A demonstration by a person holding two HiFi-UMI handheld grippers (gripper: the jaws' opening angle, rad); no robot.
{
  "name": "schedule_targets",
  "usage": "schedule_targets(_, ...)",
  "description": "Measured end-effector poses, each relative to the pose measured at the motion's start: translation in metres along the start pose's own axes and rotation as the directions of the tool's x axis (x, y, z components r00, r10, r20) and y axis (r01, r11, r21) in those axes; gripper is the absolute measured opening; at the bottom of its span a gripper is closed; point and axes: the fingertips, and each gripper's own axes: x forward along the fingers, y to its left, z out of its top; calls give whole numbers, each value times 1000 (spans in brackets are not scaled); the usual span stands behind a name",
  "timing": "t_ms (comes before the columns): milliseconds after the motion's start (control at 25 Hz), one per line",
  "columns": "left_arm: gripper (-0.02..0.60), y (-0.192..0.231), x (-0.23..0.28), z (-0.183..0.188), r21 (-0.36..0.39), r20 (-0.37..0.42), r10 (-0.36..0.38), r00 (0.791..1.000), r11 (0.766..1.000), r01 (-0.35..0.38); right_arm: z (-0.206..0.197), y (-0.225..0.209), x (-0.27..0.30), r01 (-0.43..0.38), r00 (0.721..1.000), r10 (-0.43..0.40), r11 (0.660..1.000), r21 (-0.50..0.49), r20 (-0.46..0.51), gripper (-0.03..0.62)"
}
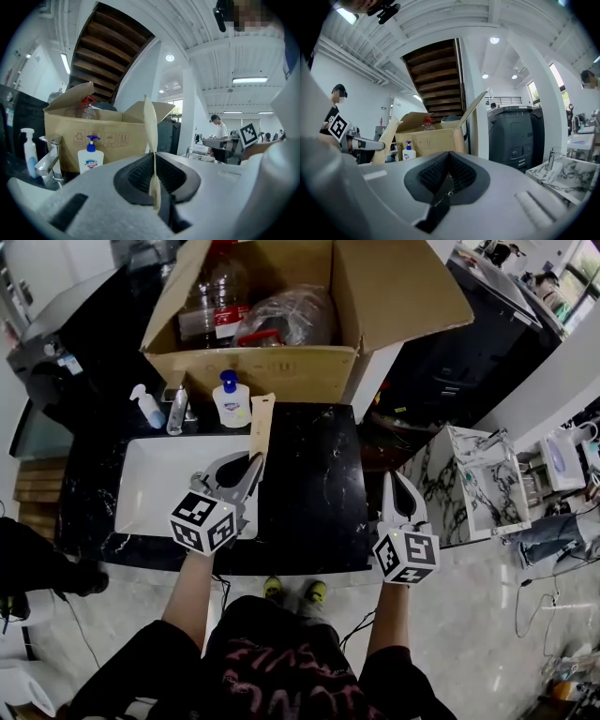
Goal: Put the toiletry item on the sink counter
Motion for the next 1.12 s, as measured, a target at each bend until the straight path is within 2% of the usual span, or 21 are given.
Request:
schedule_targets(640, 14, -18, 28, -10, -9, -45, 79, 996, 997, -80, -4, -34, 22, -107, 994, 106, 993, 42, 22, 11)
schedule_targets(920, 15, -25, 34, -28, -36, -87, 88, 992, 995, -92, -14, -39, 24, -140, 990, 140, 989, 50, -3, 11)
schedule_targets(1120, 16, -33, 42, -48, -62, -139, 68, 988, 995, -78, -12, -46, 24, -147, 989, 147, 987, 59, 7, 11)
